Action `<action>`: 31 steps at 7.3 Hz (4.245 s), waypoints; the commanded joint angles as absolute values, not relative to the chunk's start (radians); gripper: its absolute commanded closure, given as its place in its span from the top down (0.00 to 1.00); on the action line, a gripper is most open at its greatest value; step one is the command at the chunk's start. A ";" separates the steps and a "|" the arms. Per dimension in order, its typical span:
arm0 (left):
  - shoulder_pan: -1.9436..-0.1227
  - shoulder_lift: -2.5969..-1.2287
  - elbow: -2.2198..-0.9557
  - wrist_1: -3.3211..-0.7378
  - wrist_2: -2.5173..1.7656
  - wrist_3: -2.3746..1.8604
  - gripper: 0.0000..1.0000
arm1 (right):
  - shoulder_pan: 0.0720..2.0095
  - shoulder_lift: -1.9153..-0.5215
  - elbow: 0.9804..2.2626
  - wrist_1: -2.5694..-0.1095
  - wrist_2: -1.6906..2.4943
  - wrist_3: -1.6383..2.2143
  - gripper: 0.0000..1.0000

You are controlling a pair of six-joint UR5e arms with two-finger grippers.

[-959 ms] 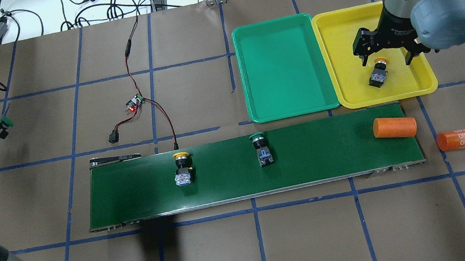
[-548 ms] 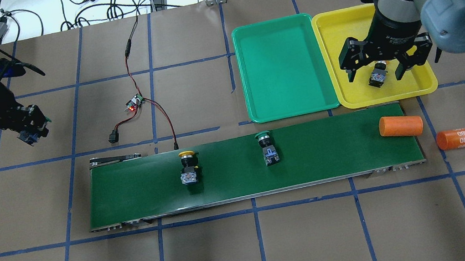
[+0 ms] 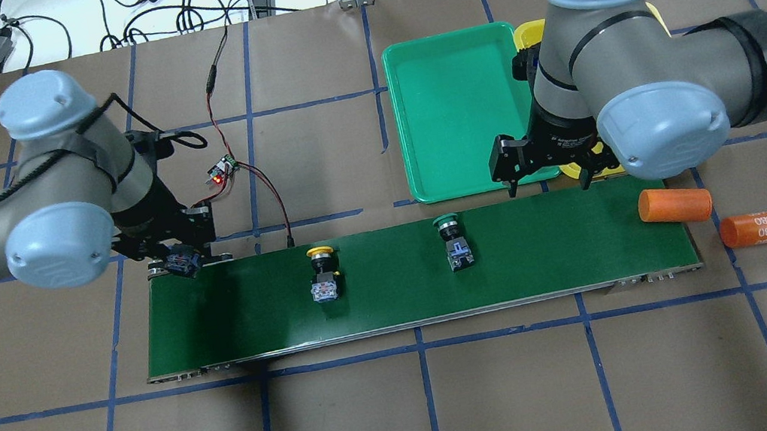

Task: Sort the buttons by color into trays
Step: 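Grasp green button on belt with right while left releases its green button, then carry the green button toward the green tray with the right gripper, then lower the green button into the green tray and open the right gripper, then move the right gripper back over the belt near the trays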

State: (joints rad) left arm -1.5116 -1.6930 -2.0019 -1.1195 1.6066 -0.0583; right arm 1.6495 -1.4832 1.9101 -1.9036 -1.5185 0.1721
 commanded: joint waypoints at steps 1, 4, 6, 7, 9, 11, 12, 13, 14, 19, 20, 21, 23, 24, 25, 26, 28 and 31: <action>-1.555 -1.672 -2.097 -1.043 1.600 -0.166 0.00 | 1.657 -1.471 1.960 -1.999 -1.425 0.190 1.00; -1.555 -1.660 -2.100 -1.072 1.601 -0.248 0.62 | 1.710 -1.421 1.960 -2.000 -1.384 0.192 1.00; -1.549 -1.643 -2.071 -1.078 1.598 -0.247 1.00 | 1.730 -1.401 1.962 -1.996 -1.361 0.242 1.00; -1.548 -1.637 -2.036 -1.122 1.586 -0.247 1.00 | 1.730 -1.390 1.971 -1.991 -1.373 0.235 0.79; -1.552 -1.621 -1.786 -1.397 1.597 -0.232 1.00 | 1.730 -1.388 1.991 -1.993 -1.434 0.233 0.02; -1.565 -1.615 -1.544 -1.535 1.591 -0.227 1.00 | 1.730 -1.396 1.982 -1.982 -1.463 0.244 0.00; -1.568 -1.614 -1.485 -1.604 1.588 -0.224 1.00 | 1.729 -1.413 1.962 -1.976 -1.466 0.247 0.00; -1.557 -1.618 -1.462 -1.618 1.589 -0.209 1.00 | 1.717 -1.423 1.921 -1.985 -1.477 0.247 0.00; -1.552 -1.615 -1.450 -1.644 1.588 -0.200 1.00 | 1.712 -1.413 1.867 -2.018 -1.485 0.236 0.00; -1.537 -1.652 -1.408 -1.611 1.601 -0.126 1.00 | 1.698 -1.131 1.706 -2.339 -1.594 0.241 1.00; -1.537 -1.641 -1.413 -1.612 1.601 -0.126 1.00 | 1.698 -1.144 1.726 -2.324 -1.591 0.241 1.00; -1.536 -1.631 -1.420 -1.612 1.600 -0.124 1.00 | 1.700 -1.213 1.762 -2.266 -1.589 0.241 1.00; -1.536 -1.640 -1.410 -1.612 1.598 -0.124 1.00 | 1.706 -1.403 1.805 -2.015 -1.585 0.239 1.00; -1.536 -1.637 -1.416 -1.612 1.597 -0.124 1.00 | 1.709 -1.445 1.809 -1.958 -1.586 0.239 1.00; -1.536 -1.635 -1.414 -1.612 1.597 -0.124 1.00 | 1.709 -1.440 1.825 -1.904 -1.594 0.229 1.00; -1.534 -1.640 -1.408 -1.612 1.595 -0.124 1.00 | 1.695 -1.451 1.835 -1.893 -1.611 0.226 1.00; -1.534 -1.637 -1.413 -1.612 1.595 -0.124 1.00 | 1.687 -1.460 1.835 -1.899 -1.661 0.232 1.00; -1.534 -1.638 -1.410 -1.612 1.594 -0.124 1.00 | 1.678 -1.462 1.835 -1.899 -1.649 0.238 1.00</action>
State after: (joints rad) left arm -1.5345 -1.6366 -1.4130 -1.6122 1.5950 -0.1242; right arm 1.6833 -1.4597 1.8354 -1.8986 -1.6521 0.2343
